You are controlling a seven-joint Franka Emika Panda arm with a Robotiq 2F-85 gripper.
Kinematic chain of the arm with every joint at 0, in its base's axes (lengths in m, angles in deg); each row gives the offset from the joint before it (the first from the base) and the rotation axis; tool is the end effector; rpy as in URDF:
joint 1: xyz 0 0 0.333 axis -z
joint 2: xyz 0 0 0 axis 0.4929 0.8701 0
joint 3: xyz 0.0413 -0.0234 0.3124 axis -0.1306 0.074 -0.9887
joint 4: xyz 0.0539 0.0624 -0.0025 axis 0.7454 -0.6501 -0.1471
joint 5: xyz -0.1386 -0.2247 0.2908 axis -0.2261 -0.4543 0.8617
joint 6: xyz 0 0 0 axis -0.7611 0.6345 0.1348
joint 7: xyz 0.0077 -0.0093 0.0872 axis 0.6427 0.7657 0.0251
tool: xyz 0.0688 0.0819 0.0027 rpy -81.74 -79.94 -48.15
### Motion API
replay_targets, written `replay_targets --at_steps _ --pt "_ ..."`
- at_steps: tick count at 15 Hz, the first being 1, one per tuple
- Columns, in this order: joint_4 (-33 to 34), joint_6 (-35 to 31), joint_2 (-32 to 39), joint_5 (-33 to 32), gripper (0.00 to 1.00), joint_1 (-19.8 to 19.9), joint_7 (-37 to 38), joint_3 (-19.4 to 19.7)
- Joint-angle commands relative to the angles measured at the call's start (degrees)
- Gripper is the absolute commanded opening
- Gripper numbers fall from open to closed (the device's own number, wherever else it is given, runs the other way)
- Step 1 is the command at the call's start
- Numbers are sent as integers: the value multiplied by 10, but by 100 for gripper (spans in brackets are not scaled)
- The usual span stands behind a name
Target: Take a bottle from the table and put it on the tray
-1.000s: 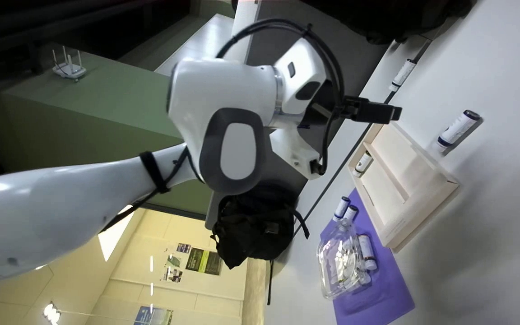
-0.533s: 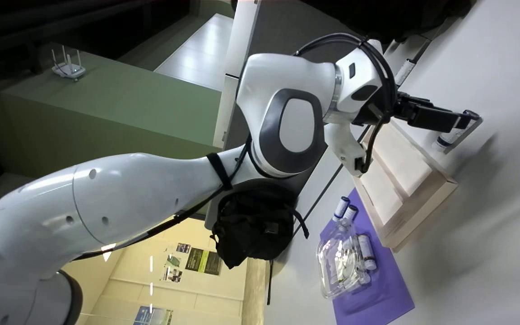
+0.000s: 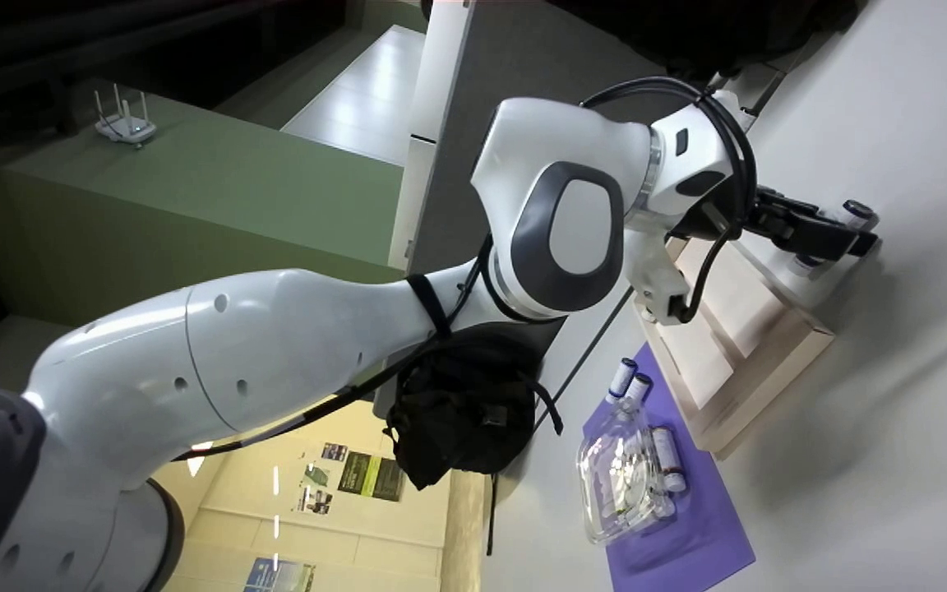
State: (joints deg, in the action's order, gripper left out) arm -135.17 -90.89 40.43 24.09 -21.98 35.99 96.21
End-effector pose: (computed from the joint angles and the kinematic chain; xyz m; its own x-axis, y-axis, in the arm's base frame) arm 0.5722 -0.2754 0.0884 0.1754 -0.9829 0.0560 -0.9835 -0.1775 -0.0340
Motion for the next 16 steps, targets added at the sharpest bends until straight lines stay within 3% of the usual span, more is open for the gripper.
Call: replay_targets --at_steps 1,7,16 --pt "24 24 6 -17 47 11 23 -9" --pt "42 87 -12 -45 12 10 28 3" --pt "63 162 -87 -43 11 10 17 -37"
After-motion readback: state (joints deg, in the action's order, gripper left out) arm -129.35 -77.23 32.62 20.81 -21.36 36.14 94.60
